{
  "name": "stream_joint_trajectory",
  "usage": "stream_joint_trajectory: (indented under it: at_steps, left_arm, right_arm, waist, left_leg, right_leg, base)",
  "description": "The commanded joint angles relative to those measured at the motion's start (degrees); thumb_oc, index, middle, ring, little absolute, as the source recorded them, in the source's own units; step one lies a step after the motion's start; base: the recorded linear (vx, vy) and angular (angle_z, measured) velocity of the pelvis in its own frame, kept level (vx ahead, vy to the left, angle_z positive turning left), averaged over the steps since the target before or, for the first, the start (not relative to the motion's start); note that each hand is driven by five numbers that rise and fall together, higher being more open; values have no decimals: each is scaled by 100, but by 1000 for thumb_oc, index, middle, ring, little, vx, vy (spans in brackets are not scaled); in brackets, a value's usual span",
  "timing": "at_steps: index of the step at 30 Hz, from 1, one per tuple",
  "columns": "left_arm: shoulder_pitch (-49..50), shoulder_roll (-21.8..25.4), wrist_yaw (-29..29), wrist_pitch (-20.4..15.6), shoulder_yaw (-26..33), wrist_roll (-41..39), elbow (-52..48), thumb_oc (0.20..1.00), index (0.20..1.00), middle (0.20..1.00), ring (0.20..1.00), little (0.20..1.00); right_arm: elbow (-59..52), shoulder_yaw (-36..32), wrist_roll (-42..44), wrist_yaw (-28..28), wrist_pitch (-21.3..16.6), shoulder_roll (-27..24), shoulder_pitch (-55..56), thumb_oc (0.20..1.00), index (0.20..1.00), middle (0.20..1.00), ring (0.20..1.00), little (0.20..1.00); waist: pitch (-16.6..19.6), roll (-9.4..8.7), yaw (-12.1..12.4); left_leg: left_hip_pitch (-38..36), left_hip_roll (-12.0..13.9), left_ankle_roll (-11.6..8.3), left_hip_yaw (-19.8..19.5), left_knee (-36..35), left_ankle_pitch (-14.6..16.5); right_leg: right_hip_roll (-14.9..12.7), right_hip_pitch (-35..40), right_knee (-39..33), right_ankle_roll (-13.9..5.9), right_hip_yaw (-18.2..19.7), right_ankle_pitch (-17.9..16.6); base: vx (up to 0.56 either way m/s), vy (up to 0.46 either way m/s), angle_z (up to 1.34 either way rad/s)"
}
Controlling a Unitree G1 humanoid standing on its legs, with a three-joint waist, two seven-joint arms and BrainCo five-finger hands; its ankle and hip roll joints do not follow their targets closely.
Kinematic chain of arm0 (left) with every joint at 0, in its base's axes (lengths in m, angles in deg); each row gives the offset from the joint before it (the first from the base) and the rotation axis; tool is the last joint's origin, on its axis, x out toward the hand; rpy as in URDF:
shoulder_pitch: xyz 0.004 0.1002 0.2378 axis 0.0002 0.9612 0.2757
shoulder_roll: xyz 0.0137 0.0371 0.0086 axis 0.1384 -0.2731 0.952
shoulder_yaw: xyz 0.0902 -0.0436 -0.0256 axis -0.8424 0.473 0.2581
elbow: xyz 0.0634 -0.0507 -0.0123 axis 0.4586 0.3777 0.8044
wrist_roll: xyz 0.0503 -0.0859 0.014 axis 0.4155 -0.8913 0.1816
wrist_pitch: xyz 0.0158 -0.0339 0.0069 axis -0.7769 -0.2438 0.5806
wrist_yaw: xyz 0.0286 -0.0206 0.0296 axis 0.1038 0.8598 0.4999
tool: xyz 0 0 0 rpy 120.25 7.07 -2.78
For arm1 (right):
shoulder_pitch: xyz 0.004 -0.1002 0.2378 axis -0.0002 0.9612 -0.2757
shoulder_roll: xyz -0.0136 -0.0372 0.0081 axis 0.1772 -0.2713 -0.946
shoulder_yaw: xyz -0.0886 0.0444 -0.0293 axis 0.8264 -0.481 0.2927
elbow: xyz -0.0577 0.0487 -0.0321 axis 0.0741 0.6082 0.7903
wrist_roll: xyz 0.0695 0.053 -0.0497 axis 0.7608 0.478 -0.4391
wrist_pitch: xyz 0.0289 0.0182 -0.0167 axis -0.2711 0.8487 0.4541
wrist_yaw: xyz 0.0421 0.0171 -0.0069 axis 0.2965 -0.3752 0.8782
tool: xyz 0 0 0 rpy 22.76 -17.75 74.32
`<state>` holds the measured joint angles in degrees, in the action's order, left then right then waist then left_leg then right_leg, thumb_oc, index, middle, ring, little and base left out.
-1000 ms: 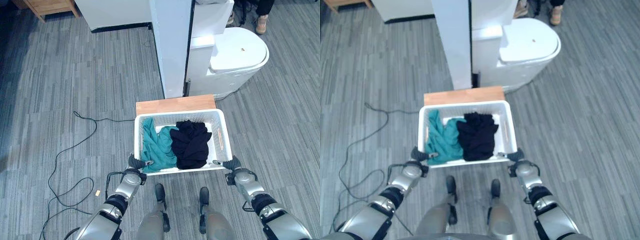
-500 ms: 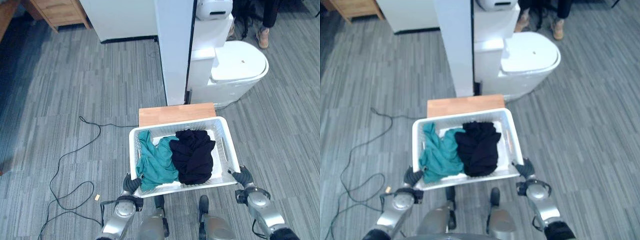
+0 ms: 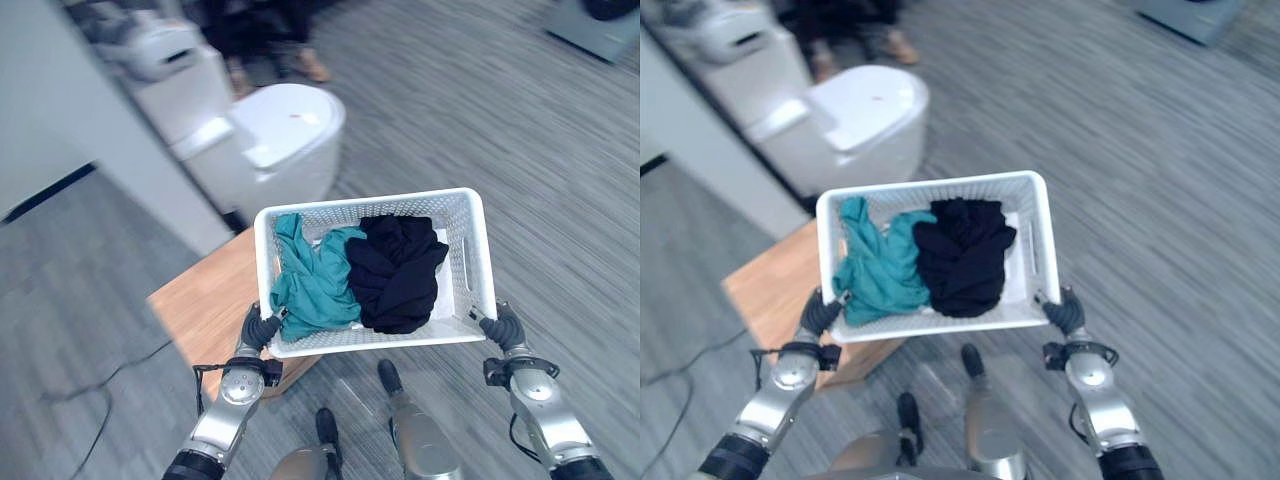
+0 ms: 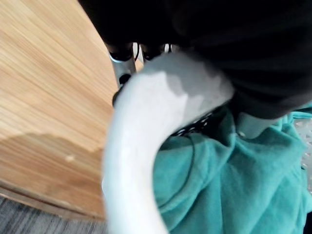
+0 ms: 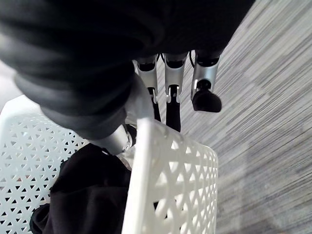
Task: Grab the laundry basket,head to the washer,open it,put in the laundry and shut it.
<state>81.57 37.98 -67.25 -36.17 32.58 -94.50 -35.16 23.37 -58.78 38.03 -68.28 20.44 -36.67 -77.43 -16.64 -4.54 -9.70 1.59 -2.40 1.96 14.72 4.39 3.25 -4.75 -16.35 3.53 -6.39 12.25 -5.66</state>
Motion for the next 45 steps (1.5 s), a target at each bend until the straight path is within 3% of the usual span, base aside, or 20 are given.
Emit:
stream_joint_trajectory:
  at_steps: [1,3,5,9,10,15,17,20,22,26,28,31,33,35,36,39,42,43,44,45]
  left_arm:
    - [-102,117,306,-803,220,-244,-678,200,200,200,200,200]
    - [-68,110,239,-830,277,-245,-657,200,200,200,200,200]
    - [79,21,231,-847,352,-288,-577,200,200,200,200,200]
    - [319,-166,266,-879,405,-410,-405,200,200,200,200,200]
    - [371,-300,243,-910,374,-518,-308,200,200,200,200,200]
    - [446,-334,261,-908,252,-618,-265,200,200,200,200,200]
    - [571,-353,272,-881,252,-624,-242,200,200,200,200,200]
    - [749,-381,275,-793,313,-509,-251,200,200,200,200,200]
    - [806,-400,300,-778,321,-434,-306,200,200,200,200,200]
    - [956,-341,312,-784,404,-408,-348,200,200,200,200,200]
    - [1005,-277,324,-781,367,-451,-345,200,200,200,200,200]
    - [945,-115,286,-753,369,-448,-342,200,200,200,200,200]
    - [879,-17,236,-747,373,-413,-352,200,200,200,200,200]
    - [829,-13,223,-752,391,-427,-344,200,200,200,200,200]
    - [854,5,215,-757,486,-489,-360,200,200,200,200,200]
    - [989,-40,231,-747,665,-539,-371,200,200,200,200,200]
    - [1010,-125,266,-786,705,-368,-268,200,200,200,200,200]
    - [1008,-124,266,-788,706,-367,-266,200,200,200,200,200]
    - [932,-115,269,-846,614,-274,-181,200,200,200,200,200]
    - [981,-174,347,-864,586,-262,-189,200,200,200,200,200]
  right_arm:
    - [-472,-6,459,550,-558,-427,-206,200,200,200,200,200]
    - [-450,157,499,623,-567,-381,-285,200,200,200,200,200]
    - [-382,311,464,718,-558,-351,-334,200,200,200,200,200]
    - [-361,350,548,731,-535,-427,-308,200,200,200,200,200]
    - [-370,373,583,734,-532,-500,-317,200,200,200,200,200]
    - [-423,399,567,722,-473,-561,-323,200,200,200,200,200]
    - [-461,402,567,742,-453,-587,-255,200,200,200,200,200]
    - [-387,322,634,673,-455,-526,-52,200,200,200,200,200]
    - [-361,266,673,658,-486,-454,78,200,200,200,200,200]
    - [-284,358,651,744,-510,-359,68,200,200,200,200,200]
    - [-300,417,600,785,-531,-284,64,200,200,200,200,200]
    - [-363,514,475,848,-554,-278,-42,200,200,200,200,200]
    - [-423,587,395,908,-557,-264,-137,200,200,200,200,200]
    - [-434,611,375,927,-542,-285,-174,200,200,200,200,200]
    - [-442,665,375,988,-487,-297,-234,200,200,200,200,200]
    - [-441,643,452,1023,-436,-285,-218,200,200,200,200,200]
    - [-407,484,444,990,-465,-284,-53,200,200,200,200,200]
    - [-408,484,444,990,-465,-283,-55,200,200,200,200,200]
    - [-420,388,434,959,-460,-327,55,200,200,200,200,200]
    - [-427,341,460,1026,-450,-326,134,200,200,200,200,200]
  waist:
    - [179,314,296]
    - [229,447,419]
    - [326,449,471]
    - [477,528,436]
    - [424,544,518]
    - [353,471,708]
    - [355,423,817]
    - [347,394,1008]
    - [394,474,1086]
    - [564,449,1240]
    - [649,325,1309]
    - [622,209,1240]
    - [555,345,1165]
    - [531,419,1114]
    - [455,542,1096]
    - [369,630,1019]
    - [372,639,825]
    - [381,630,824]
    - [396,601,707]
    - [436,626,665]
  left_leg:
    - [144,392,-231,-285,41,329]
    - [-43,602,-304,108,-8,410]
    - [-276,684,-352,535,-4,451]
    - [-481,859,-372,832,760,747]
    - [-369,1045,-617,712,1704,461]
    - [112,813,-695,392,2197,222]
    - [473,697,-596,365,1928,398]
    - [1101,590,-672,87,513,-452]
    - [1267,542,-685,-16,-325,-748]
    - [1153,431,-544,-273,-469,-981]
    - [1059,254,-400,-406,-235,-841]
    - [728,35,-84,-385,-94,-417]
    - [277,96,22,-363,-193,-168]
    - [97,120,9,-360,-264,-101]
    - [-253,193,-55,-321,-341,115]
    - [-728,307,-212,-186,-514,292]
    - [-1103,287,-345,-423,-498,568]
    - [-1084,279,-344,-423,-493,558]
    - [-1201,294,-390,-678,-258,742]
    - [-1200,372,-520,-729,100,649]
  right_leg:
    - [82,82,520,-37,-1855,707]
    - [-307,205,680,43,-2940,1012]
    - [-366,459,476,86,-3296,999]
    - [-206,767,233,57,-2968,1066]
    - [-118,1037,97,150,-2922,1110]
    - [-122,1382,-229,243,-2918,1038]
    - [-168,1595,-334,171,-2794,1077]
    - [144,2118,-477,179,-2424,1264]
    - [341,2393,-431,200,-2280,1517]
    - [421,2869,-149,168,-1871,1818]
    - [272,2777,455,-25,-1781,1578]
    - [0,2169,2132,-559,-1603,543]
    - [-119,1432,2772,-488,-1786,522]
    - [-197,1169,2605,-412,-2005,638]
    - [-502,804,2076,-340,-2550,1017]
    - [-659,470,1036,-289,-3172,901]
    - [-453,222,171,-413,-2673,572]
    - [-459,216,149,-411,-2671,550]
    - [-399,177,172,-410,-2166,503]
    - [-349,324,248,-328,-2072,470]
  base:
    - [-55,-129,-170]
    - [64,-104,-208]
    - [143,-179,-137]
    - [269,-211,-172]
    - [221,-214,-79]
    - [138,-133,-75]
    - [365,-52,-47]
    - [506,-78,-72]
    - [736,-54,-43]
    - [688,38,-48]
    - [509,79,-86]
    - [430,95,-35]
    - [430,72,5]
    - [413,32,-36]
    - [441,-42,-51]
    - [522,-111,-33]
    - [505,-196,45]
    - [514,-299,60]
    - [545,-351,84]
    - [755,-560,131]
